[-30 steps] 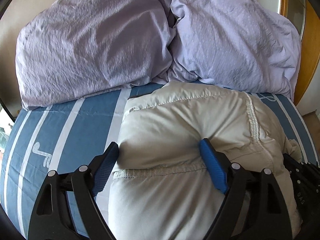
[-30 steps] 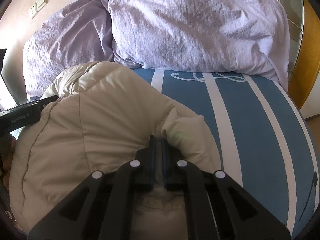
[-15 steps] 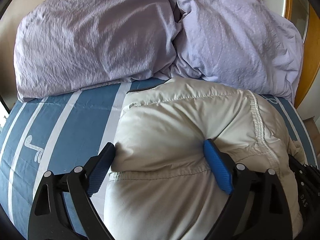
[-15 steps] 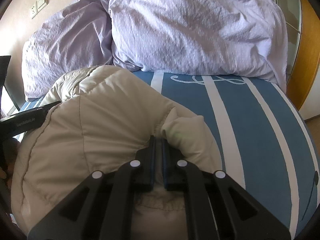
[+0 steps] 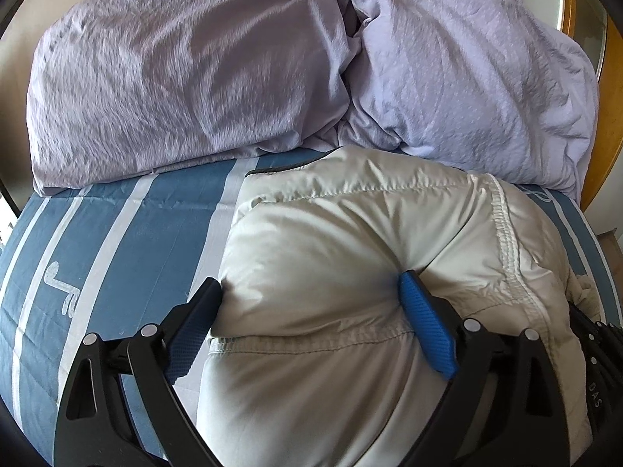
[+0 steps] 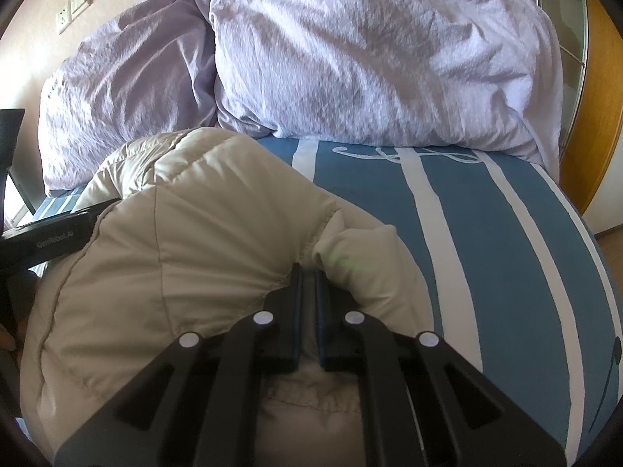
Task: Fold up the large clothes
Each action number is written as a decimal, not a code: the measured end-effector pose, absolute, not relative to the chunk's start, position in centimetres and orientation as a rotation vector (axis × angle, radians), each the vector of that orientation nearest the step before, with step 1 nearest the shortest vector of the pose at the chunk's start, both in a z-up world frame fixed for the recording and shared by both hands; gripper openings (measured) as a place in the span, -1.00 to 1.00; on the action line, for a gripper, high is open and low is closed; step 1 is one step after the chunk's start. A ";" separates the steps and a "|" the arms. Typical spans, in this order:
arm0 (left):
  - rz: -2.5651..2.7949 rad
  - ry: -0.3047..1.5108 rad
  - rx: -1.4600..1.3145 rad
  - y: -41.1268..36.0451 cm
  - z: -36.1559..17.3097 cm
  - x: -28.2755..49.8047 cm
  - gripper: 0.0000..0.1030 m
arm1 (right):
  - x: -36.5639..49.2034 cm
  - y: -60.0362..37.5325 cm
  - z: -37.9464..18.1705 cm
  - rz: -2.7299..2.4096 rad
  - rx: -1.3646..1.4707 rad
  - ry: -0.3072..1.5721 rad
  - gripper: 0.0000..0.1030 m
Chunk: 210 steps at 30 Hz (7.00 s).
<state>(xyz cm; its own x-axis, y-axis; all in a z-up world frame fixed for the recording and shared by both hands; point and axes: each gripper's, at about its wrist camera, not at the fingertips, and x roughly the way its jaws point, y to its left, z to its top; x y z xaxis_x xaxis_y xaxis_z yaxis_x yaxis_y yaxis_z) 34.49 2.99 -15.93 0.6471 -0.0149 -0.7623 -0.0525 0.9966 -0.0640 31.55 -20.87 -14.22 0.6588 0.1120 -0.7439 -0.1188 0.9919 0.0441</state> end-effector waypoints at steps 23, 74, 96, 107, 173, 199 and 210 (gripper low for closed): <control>-0.068 0.925 -0.170 10.4 -11.2 31.5 0.83 | 29.5 -25.3 -8.6 0.152 0.116 0.916 0.83; -0.301 0.994 -0.774 21.4 -13.7 33.8 0.33 | 40.3 -16.6 -15.9 0.699 0.839 1.250 0.07; -0.009 0.841 -0.210 19.2 -9.6 35.5 0.72 | 36.5 -14.6 -7.5 0.203 0.282 0.973 0.53; -0.039 0.866 -0.194 16.6 -11.8 35.4 0.72 | 34.9 -7.8 -7.1 0.287 0.006 0.888 0.10; -0.054 0.852 -0.251 14.9 -8.3 12.9 0.85 | 13.6 -8.7 -7.7 0.196 0.008 0.991 0.96; -0.084 0.865 -0.289 14.3 -8.9 12.9 0.85 | 13.9 -9.0 -8.4 0.217 0.061 1.004 0.96; -0.089 0.856 -0.297 14.2 -8.8 12.8 0.85 | 14.0 -9.0 -8.6 0.223 0.078 1.008 0.96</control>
